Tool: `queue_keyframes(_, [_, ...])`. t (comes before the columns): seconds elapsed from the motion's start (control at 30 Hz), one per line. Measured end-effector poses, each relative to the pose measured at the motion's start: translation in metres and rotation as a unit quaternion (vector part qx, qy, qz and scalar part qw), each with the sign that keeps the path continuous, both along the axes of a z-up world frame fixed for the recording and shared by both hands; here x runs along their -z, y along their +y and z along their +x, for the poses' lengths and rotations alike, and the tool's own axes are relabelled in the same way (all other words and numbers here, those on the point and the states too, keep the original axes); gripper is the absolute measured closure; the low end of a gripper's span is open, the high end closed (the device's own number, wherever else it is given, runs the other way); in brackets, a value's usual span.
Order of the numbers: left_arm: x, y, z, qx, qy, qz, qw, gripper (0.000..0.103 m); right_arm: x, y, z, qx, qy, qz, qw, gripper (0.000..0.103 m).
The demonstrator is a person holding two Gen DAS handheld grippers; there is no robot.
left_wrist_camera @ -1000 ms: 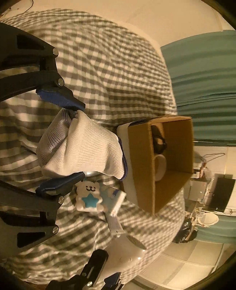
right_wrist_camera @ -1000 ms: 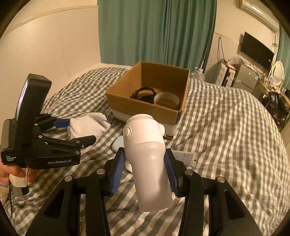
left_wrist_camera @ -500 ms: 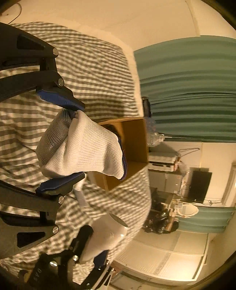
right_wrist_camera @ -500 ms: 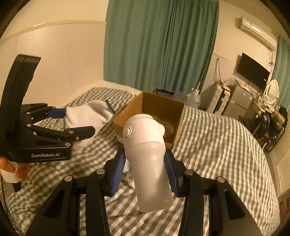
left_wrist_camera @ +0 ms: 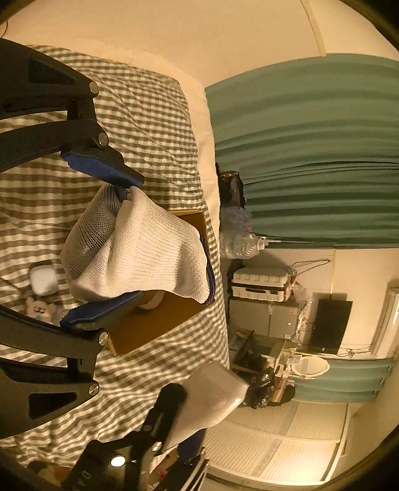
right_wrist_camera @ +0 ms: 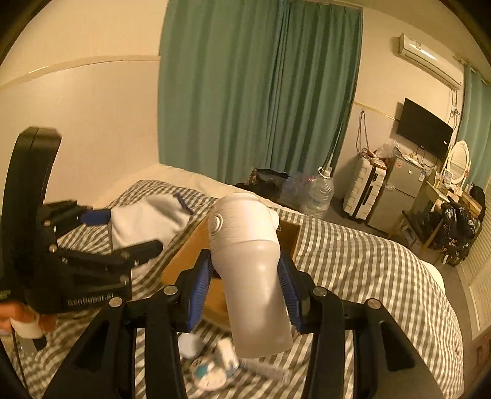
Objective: Organize objects
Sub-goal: 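Lower the sock with the left tool while the right tool lowers the hair dryer into the box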
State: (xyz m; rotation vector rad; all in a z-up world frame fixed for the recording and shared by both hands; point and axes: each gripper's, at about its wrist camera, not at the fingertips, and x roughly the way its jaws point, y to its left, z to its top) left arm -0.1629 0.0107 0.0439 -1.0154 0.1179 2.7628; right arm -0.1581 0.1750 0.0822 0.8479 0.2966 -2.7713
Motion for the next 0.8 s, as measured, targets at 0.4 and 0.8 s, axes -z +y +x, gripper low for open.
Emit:
queue_keyframes(0.4, [0.068,0.017,-0.071,0.021,-0.037,-0.018,0.9989,0.033,0.083,0.002,-0.092,0.012,-0.092,-0.042,0.995,0.060])
queue_keyframes(0.8, [0.093,0.024,-0.082,0.034,-0.049,-0.023,0.9979,0.031,0.126,0.030,-0.118,0.027,-0.116,-0.074,0.990,0.059])
